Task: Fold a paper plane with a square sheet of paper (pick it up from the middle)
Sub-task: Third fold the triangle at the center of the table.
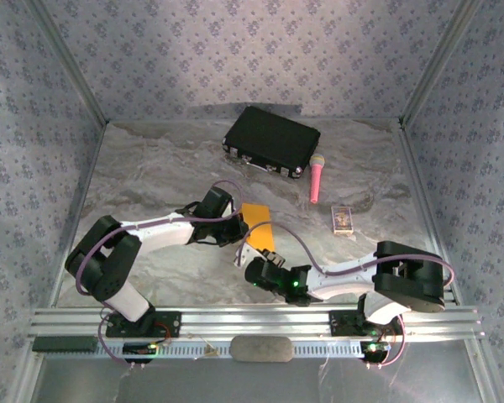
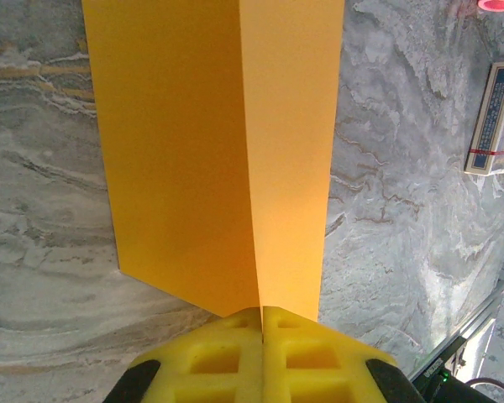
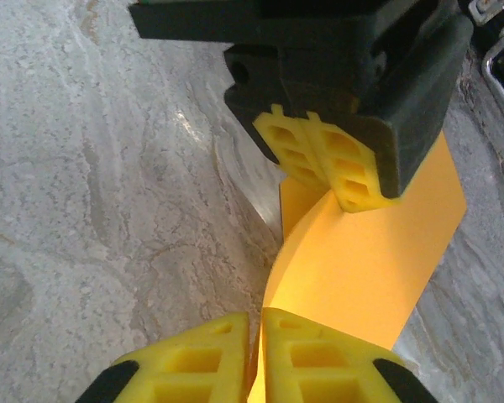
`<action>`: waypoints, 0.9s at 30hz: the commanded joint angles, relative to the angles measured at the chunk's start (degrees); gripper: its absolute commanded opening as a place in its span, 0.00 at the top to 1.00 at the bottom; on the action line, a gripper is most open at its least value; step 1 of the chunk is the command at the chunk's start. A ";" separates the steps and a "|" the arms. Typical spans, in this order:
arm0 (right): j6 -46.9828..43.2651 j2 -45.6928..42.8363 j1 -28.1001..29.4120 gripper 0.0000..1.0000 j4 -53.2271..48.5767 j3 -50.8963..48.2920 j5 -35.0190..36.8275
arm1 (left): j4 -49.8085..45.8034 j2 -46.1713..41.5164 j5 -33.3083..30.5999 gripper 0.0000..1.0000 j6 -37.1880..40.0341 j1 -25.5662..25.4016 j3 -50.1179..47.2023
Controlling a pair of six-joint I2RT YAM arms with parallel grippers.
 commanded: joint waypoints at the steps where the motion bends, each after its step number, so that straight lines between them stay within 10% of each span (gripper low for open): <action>1: 3.27 -0.92 -0.89 0.90 -2.63 0.45 -0.08 | -0.57 -1.61 0.06 0.97 -0.32 0.24 0.91; 6: 6.10 -3.31 -2.79 0.98 -3.07 -0.44 -5.11 | -4.66 -2.43 -2.24 0.89 2.13 0.28 2.31; 13: 12.02 -8.80 -10.44 0.99 -2.97 -2.30 -26.73 | -11.53 -7.30 -8.39 0.41 4.94 0.30 3.25; 27: 21.90 -6.62 -23.35 0.99 -11.74 3.79 -57.09 | -14.80 -13.48 -12.02 0.43 6.65 1.79 3.26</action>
